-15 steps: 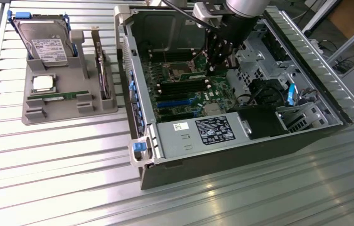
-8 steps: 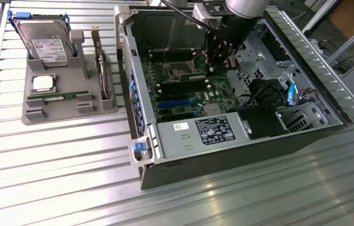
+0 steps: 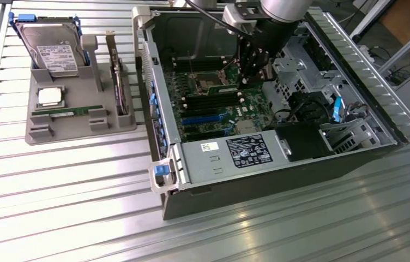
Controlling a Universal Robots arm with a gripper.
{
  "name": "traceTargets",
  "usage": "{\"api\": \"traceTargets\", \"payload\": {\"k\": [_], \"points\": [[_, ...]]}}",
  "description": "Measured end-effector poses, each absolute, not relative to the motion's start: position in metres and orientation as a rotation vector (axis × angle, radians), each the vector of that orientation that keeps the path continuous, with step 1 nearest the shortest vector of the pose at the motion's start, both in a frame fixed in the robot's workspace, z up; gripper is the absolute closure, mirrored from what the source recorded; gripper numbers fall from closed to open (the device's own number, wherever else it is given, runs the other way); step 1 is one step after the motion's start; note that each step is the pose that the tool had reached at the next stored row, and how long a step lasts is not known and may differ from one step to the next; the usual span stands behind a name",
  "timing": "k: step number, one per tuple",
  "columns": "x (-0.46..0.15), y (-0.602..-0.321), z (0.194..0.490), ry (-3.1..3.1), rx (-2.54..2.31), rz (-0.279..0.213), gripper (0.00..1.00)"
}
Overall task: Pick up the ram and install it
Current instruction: 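Insert the ram into the slot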
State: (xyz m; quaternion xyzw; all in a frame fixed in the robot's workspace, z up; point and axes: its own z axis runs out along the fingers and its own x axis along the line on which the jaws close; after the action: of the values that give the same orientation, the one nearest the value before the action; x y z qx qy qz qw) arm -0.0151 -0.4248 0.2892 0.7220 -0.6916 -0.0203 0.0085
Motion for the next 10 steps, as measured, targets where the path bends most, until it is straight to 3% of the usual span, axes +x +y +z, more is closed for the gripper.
{"api": "traceTargets", "payload": {"k": [10], "points": [[-0.0151,-0.4249,0.2870,-2.161,2.256,-0.063,0.87]]}}
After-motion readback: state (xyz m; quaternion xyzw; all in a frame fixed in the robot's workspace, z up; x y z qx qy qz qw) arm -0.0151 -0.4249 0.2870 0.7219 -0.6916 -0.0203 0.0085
